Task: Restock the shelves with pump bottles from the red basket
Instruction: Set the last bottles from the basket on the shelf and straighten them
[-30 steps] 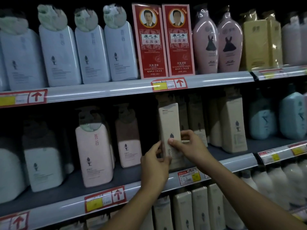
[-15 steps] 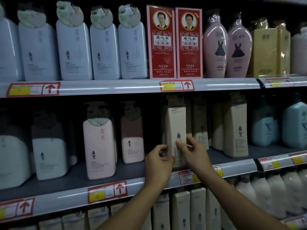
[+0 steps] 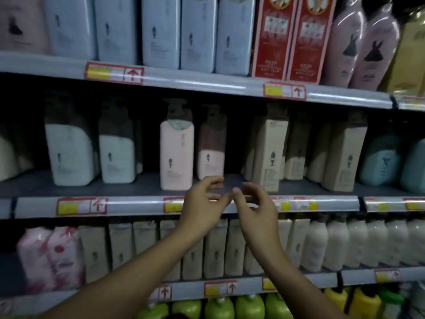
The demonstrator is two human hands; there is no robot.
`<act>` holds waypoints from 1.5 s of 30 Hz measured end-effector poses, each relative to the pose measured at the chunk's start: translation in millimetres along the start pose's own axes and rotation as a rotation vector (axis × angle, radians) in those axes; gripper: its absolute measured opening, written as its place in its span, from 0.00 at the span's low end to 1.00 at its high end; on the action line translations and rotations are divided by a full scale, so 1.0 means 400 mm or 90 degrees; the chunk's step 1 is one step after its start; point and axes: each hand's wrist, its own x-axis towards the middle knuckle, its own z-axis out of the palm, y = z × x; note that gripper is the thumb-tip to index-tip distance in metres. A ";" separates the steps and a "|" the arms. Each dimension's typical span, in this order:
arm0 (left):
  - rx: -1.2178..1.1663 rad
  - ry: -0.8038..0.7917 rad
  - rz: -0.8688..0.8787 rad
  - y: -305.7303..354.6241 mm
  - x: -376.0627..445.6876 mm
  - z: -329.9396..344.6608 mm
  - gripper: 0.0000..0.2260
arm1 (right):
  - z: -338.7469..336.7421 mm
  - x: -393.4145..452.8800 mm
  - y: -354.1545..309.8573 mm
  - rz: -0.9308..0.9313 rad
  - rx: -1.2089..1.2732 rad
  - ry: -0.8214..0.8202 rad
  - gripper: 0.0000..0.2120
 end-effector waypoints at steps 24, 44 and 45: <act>0.621 -0.630 -0.384 -0.723 -0.815 -0.672 0.10 | 0.540 -1.086 0.366 -0.060 -0.324 -1.007 0.32; 0.426 -0.344 -0.515 -0.650 -0.749 -0.525 0.13 | 0.355 -0.891 0.329 0.077 -0.344 -0.602 0.28; 0.374 -0.300 -0.496 -0.637 -0.738 -0.499 0.17 | 0.339 -0.857 0.310 0.087 -0.339 -0.567 0.28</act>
